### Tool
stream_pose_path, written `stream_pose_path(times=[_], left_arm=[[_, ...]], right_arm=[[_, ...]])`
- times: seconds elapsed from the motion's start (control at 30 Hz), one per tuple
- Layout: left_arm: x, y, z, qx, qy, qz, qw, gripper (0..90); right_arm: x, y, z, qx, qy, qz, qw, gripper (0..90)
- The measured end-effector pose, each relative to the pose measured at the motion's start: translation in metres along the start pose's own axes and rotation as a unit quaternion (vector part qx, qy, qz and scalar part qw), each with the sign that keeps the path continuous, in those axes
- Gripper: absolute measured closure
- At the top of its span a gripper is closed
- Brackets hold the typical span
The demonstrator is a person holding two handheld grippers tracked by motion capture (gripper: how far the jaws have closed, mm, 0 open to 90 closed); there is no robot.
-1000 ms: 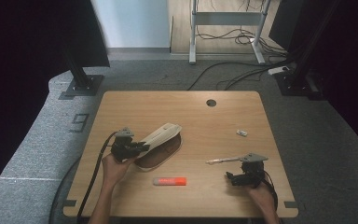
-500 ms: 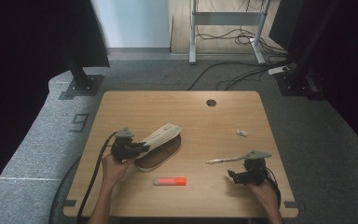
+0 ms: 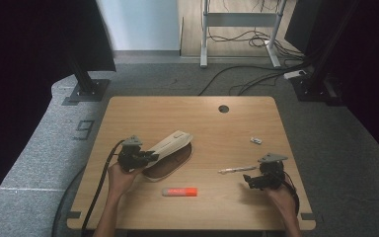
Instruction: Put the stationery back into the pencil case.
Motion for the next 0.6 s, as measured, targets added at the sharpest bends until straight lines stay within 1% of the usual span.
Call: stream_pose_path(times=[0.13, 0.23, 0.33, 0.43, 0.6], left_arm=[[0.0, 0.0, 0.0, 0.0, -0.001, 0.0, 1.0, 75.5], [0.0, -0.001, 0.0, -0.001, 0.0, 0.001, 1.0, 75.3], [0.0, -0.001, 0.001, -0.001, 0.001, 0.004, 1.0, 75.3], [-0.001, -0.001, 0.001, 0.0, 0.003, 0.005, 1.0, 75.3], [-0.001, -0.001, 0.0, 0.001, 0.003, 0.005, 1.0, 75.3]], right_arm=[[0.004, -0.001, -0.005, -0.002, 0.0, 0.002, 1.0, 0.0], [0.009, -0.004, -0.006, -0.013, -0.005, 0.004, 0.9999, 0.0], [0.012, -0.005, -0.007, -0.015, -0.007, 0.003, 0.9999, 0.0], [0.016, -0.007, -0.011, -0.011, -0.016, -0.001, 0.9998, 0.0], [0.022, -0.008, -0.016, -0.005, -0.022, -0.006, 0.9997, 0.0]])
Point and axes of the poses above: each handheld gripper's, and its own axes: y roughly backward along the jaws, z roughly out of its underside, x roughly to its right, the point moved 10 cm from there along -y, roughly forward along the jaws, and after that the axes turned 13 degrees about y, right-handed, at the moved point
